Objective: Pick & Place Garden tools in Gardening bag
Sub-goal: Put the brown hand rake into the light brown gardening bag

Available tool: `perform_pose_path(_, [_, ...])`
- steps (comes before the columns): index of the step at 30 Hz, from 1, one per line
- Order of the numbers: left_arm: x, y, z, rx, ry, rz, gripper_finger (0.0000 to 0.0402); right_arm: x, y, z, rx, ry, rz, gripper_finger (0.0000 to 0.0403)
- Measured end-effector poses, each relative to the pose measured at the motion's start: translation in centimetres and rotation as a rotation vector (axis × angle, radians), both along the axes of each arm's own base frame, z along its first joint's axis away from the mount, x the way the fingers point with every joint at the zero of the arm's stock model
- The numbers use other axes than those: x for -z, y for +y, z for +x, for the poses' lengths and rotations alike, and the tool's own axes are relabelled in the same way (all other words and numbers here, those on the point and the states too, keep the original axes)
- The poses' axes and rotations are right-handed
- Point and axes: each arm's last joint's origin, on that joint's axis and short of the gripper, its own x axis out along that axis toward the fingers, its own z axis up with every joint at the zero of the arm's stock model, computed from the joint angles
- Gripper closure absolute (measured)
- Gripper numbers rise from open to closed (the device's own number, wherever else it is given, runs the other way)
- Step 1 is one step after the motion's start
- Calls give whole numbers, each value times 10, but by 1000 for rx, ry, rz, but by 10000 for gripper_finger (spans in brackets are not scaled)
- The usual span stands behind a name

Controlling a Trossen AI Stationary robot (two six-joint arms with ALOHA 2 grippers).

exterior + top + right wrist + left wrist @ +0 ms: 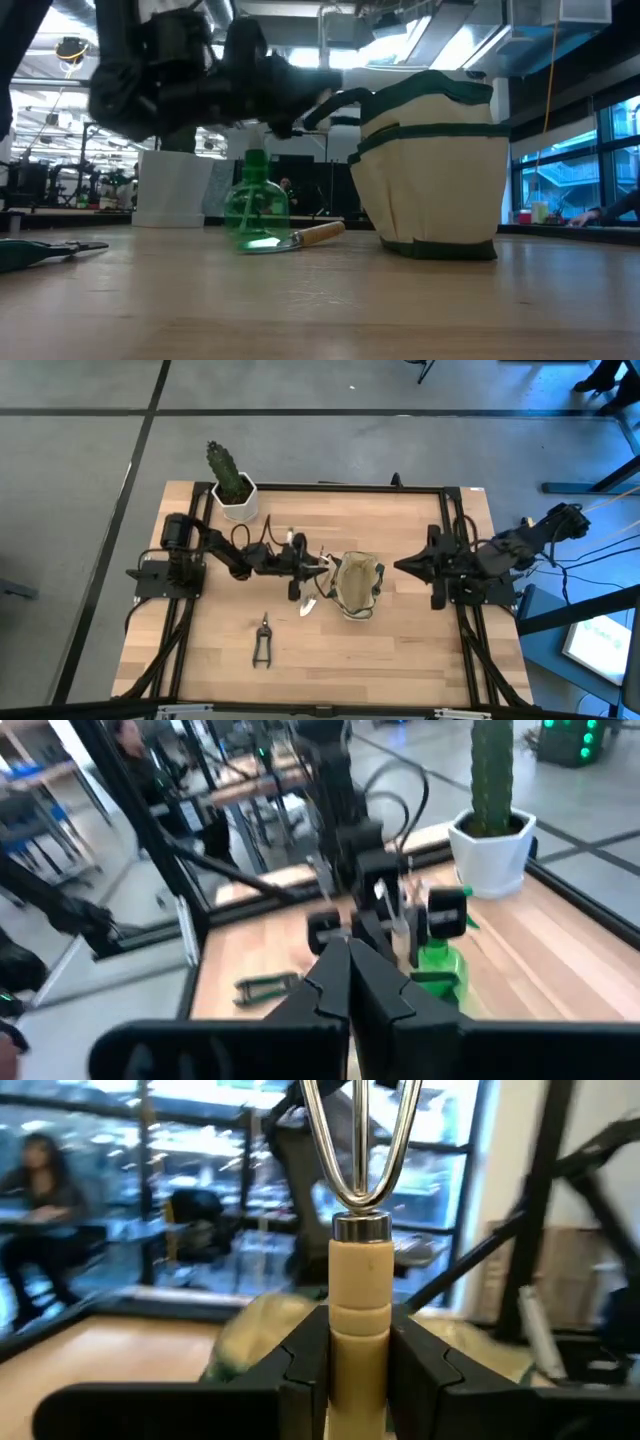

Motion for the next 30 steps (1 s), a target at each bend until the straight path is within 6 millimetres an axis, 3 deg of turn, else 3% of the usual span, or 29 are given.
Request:
perform_pose_path(5, [-15, 5, 13, 52, -71, 38, 337, 4, 4, 6, 9, 19, -12, 403])
perform_pose_path(11, [-17, 5, 15, 16, -73, -24, 337, 0, 4, 8, 9, -17, 10, 403])
perform_pose_path(15, [-26, -33, 13, -43, -103, -100, 337, -1, 5, 8, 8, -32, 19, 403])
perform_pose_path(18, [-39, -62, 7, -185, -137, -139, 337, -1, 5, 8, 5, -31, 11, 403])
perform_pose_path(22, [-41, -85, -2, -398, -44, -169, 337, -1, 5, 7, -1, -30, -15, 403])
perform_pose_path(25, [-31, -91, -1, -434, 48, -139, 337, -1, 3, 5, -6, -20, -41, 403])
perform_pose_path(30, [-16, -78, 5, -466, 24, -148, 337, 1, 1, 4, -4, 3, -56, 403])
